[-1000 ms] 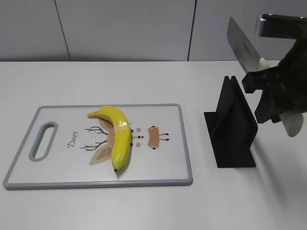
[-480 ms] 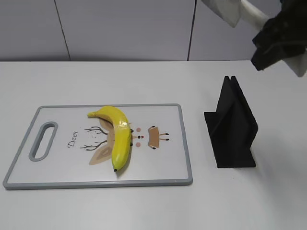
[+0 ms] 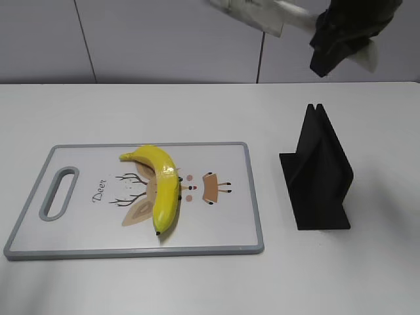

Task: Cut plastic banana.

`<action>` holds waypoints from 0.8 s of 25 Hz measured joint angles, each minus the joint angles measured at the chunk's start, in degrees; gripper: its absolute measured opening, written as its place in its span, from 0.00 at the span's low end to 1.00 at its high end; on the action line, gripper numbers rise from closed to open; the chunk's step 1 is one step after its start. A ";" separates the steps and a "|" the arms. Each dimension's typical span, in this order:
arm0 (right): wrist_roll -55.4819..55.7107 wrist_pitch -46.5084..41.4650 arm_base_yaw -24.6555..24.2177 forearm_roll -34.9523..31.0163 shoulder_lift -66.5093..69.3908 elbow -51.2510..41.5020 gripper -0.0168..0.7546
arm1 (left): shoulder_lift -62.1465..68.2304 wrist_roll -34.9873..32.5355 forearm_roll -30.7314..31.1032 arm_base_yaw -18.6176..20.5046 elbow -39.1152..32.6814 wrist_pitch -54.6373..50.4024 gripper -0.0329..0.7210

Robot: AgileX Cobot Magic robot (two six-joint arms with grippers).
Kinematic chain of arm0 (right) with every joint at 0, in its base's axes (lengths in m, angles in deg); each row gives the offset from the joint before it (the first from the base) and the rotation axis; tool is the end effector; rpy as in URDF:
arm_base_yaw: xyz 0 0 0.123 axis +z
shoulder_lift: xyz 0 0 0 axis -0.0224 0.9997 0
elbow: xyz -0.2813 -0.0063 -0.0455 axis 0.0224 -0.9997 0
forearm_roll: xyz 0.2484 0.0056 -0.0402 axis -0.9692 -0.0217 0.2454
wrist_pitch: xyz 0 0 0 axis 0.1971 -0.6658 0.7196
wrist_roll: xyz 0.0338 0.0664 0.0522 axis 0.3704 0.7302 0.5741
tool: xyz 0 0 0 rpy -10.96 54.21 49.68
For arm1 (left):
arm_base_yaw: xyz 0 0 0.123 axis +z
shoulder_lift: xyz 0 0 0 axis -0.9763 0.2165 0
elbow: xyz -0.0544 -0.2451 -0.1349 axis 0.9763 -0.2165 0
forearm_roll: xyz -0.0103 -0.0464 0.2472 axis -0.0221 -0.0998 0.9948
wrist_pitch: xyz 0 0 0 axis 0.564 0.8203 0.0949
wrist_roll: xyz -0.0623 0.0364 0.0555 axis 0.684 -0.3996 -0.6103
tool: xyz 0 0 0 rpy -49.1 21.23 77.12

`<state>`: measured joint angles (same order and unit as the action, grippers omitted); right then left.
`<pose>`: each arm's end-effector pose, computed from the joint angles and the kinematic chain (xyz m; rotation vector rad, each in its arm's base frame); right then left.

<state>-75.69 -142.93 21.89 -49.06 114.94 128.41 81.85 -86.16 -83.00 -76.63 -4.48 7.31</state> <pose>0.3336 0.1446 0.3322 -1.0480 2.5355 0.0329 0.1465 -0.0149 0.3623 0.4673 2.1454 -0.0052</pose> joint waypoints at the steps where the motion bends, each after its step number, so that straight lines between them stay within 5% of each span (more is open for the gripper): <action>1: -2.16 0.03 0.00 0.04 0.84 0.44 0.24 | 2.63 -1.64 -0.44 0.00 1.94 -0.05 0.74; 6: -18.62 -0.60 0.00 -0.07 4.14 0.65 0.24 | 14.82 -13.92 -3.40 -2.86 12.54 -2.30 0.75; 15: -41.77 -0.66 0.00 -11.46 9.79 0.98 0.24 | 33.69 -36.64 -3.88 -17.15 24.48 -6.29 0.75; 20: -47.03 -0.61 0.00 -15.35 12.83 0.98 0.24 | 41.75 -41.45 -3.83 -21.90 26.92 -7.23 0.75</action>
<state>-122.73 -143.54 21.89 -64.42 127.76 129.39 123.60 -127.62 -86.83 -98.53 22.44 0.08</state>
